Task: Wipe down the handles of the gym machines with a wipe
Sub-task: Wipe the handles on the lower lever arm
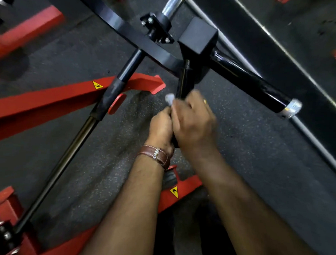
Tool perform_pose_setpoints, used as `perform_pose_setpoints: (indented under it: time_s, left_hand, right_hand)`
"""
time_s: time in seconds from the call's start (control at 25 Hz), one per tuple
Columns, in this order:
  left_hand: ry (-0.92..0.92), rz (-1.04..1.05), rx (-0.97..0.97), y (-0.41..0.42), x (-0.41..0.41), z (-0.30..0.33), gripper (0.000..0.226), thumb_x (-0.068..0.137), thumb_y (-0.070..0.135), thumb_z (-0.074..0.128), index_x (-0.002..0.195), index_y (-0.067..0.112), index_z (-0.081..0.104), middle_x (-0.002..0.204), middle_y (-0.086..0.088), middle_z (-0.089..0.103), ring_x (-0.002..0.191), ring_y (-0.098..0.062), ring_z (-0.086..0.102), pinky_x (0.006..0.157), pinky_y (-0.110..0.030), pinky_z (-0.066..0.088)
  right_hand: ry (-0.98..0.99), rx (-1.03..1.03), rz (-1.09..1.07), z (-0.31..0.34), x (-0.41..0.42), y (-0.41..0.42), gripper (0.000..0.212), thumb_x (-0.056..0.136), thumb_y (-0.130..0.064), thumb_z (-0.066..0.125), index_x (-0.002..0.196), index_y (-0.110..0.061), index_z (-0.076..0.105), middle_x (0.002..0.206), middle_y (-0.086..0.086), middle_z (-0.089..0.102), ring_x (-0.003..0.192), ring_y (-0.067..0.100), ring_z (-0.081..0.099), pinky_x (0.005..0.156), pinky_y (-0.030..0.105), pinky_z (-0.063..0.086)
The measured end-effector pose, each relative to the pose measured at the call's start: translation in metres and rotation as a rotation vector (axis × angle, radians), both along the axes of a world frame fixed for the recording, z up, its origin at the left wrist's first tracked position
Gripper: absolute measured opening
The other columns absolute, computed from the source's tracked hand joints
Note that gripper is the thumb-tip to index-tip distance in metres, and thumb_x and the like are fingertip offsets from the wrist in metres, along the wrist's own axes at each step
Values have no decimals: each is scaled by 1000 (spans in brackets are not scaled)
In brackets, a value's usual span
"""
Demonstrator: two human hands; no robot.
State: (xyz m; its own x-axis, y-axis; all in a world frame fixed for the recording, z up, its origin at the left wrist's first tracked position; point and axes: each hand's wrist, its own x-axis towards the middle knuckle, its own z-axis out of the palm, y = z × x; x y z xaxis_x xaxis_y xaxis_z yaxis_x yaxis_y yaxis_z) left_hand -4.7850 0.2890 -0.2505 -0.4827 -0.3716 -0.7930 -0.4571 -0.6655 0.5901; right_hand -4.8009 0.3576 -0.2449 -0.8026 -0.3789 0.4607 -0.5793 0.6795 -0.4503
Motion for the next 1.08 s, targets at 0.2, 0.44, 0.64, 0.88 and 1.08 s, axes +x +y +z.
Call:
perform_pose_setpoints:
  time_s: [0.2, 0.44, 0.64, 0.88, 1.08]
  left_hand:
    - [-15, -44, 89, -1, 0, 8, 35, 98, 23, 48, 63, 18, 50, 57, -4, 51, 44, -15, 51, 48, -17, 38]
    - [57, -64, 203, -5, -2, 8, 45, 101, 19, 26, 67, 10, 55, 52, -6, 54, 39, -16, 44, 42, -21, 29]
    - [95, 44, 195, -7, 5, 11, 42, 103, 23, 34, 70, 17, 59, 56, -3, 58, 43, -17, 56, 46, -22, 39]
    - [133, -44, 284, -8, 4, 10, 68, 99, 17, 24, 40, 16, 58, 50, -4, 54, 46, -19, 46, 49, -27, 29]
    - [145, 65, 306, -10, 10, 0, 36, 99, 21, 37, 74, 15, 62, 72, -5, 63, 74, -25, 61, 59, -28, 44]
  right_hand:
    - [49, 476, 137, 26, -26, -14, 8, 80, -5, 67, 73, -6, 63, 80, 9, 58, 58, 25, 56, 51, 26, 19]
    - [128, 727, 296, 72, -62, -35, 8, 85, 0, 63, 79, 6, 63, 95, 20, 58, 55, 30, 58, 48, 28, 27]
    - [4, 995, 475, 70, -24, -48, 26, 102, -11, 41, 111, 1, 62, 112, 17, 52, 81, 32, 65, 57, 35, 35]
    - [33, 1027, 315, 76, -55, -62, 22, 103, -11, 42, 103, 0, 61, 94, 12, 43, 66, 23, 45, 54, 33, 33]
    - [-267, 880, 408, 58, -6, -24, 21, 100, -18, 45, 104, -8, 63, 110, 10, 52, 85, 33, 63, 61, 39, 39]
